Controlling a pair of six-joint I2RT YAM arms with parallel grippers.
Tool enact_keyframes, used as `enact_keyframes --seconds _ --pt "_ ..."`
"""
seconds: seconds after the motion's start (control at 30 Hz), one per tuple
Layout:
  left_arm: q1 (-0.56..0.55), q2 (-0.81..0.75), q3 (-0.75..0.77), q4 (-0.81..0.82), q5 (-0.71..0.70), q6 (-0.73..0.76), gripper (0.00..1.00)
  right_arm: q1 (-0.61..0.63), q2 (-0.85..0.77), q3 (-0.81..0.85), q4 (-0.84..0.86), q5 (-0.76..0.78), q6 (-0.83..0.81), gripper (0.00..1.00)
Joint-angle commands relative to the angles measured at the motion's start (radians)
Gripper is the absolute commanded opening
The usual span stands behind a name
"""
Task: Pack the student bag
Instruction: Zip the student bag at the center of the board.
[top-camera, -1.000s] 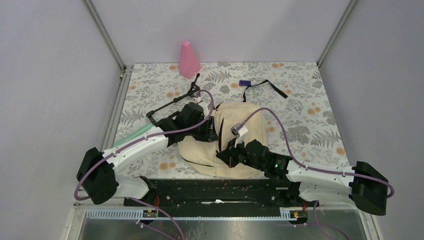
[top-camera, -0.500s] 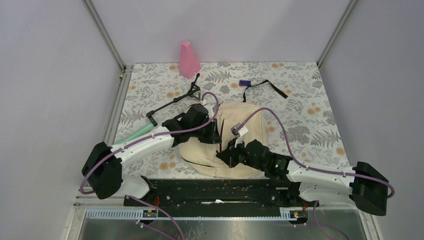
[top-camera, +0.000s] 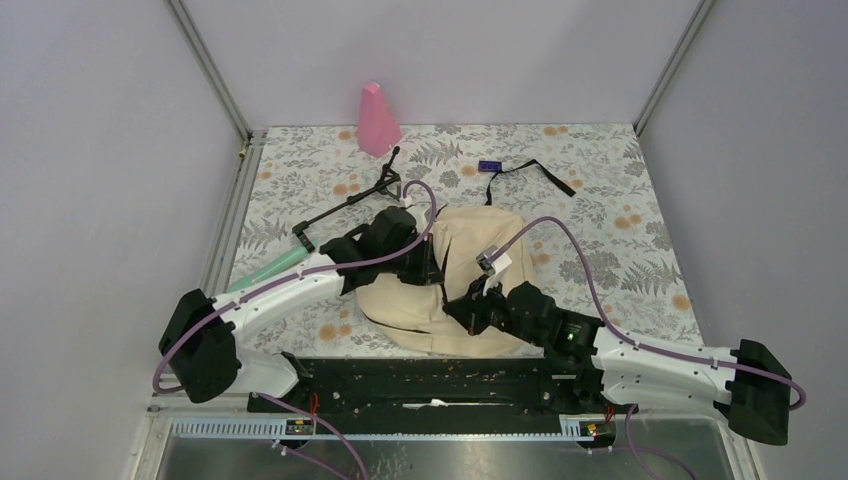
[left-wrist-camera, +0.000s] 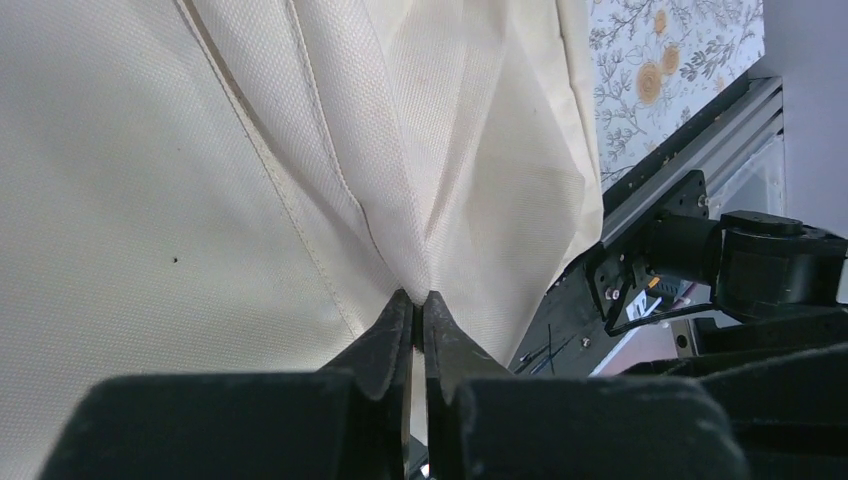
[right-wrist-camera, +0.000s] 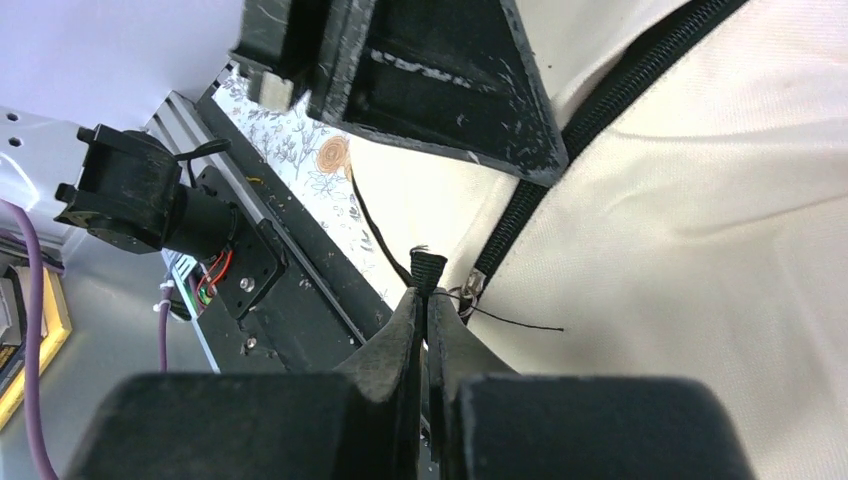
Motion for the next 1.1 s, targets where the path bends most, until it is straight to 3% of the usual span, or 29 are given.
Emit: enact_keyframes --seconds 0.0,0.3,0.7,0.87,1.07 --pt "0.007 -0.046 0.067 0.052 -0.057 0.012 0.00 0.019 -0.047 -0.048 -0.015 -0.008 0.016 0.00" --pt "0.055 -0.009 0.033 0.128 -0.074 0.011 0.00 0.021 0.010 -0.142 0.077 -0.189 0.142 0.00" --pt "0.142 0.028 0.033 0.157 -0.087 0.046 0.00 0.044 0.001 -0.161 -0.020 -0.278 0.145 0.00" --pt "0.162 0.039 0.043 0.162 -0.083 0.050 0.00 0.046 0.092 -0.178 0.038 -0.302 0.161 0.00" --pt "0.197 0.058 0.043 0.196 -0.089 0.037 0.00 0.054 0.223 -0.117 -0.008 -0.339 0.127 0.00"
